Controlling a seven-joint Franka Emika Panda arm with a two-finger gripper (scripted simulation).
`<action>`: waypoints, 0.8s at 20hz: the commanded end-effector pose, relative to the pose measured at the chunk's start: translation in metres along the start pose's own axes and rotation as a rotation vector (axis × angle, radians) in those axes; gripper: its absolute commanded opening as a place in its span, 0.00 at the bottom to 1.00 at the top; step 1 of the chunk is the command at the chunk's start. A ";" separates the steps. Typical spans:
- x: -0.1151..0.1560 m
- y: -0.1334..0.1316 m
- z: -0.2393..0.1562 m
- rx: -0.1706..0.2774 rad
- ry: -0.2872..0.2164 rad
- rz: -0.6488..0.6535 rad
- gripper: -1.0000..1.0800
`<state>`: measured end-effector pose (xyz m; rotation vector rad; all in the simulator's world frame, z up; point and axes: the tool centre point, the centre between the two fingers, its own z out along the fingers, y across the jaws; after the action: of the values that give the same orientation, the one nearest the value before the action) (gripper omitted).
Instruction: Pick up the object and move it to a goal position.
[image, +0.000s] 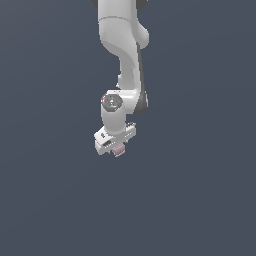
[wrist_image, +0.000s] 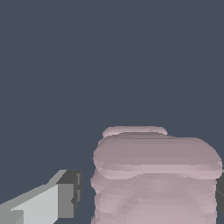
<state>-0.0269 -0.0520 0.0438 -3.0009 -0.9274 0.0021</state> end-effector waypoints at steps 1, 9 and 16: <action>0.001 0.001 0.002 -0.001 0.001 0.000 0.96; 0.001 0.001 0.002 -0.001 0.001 0.000 0.00; 0.001 0.006 -0.001 -0.002 0.002 0.001 0.00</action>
<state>-0.0243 -0.0541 0.0435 -3.0019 -0.9277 -0.0009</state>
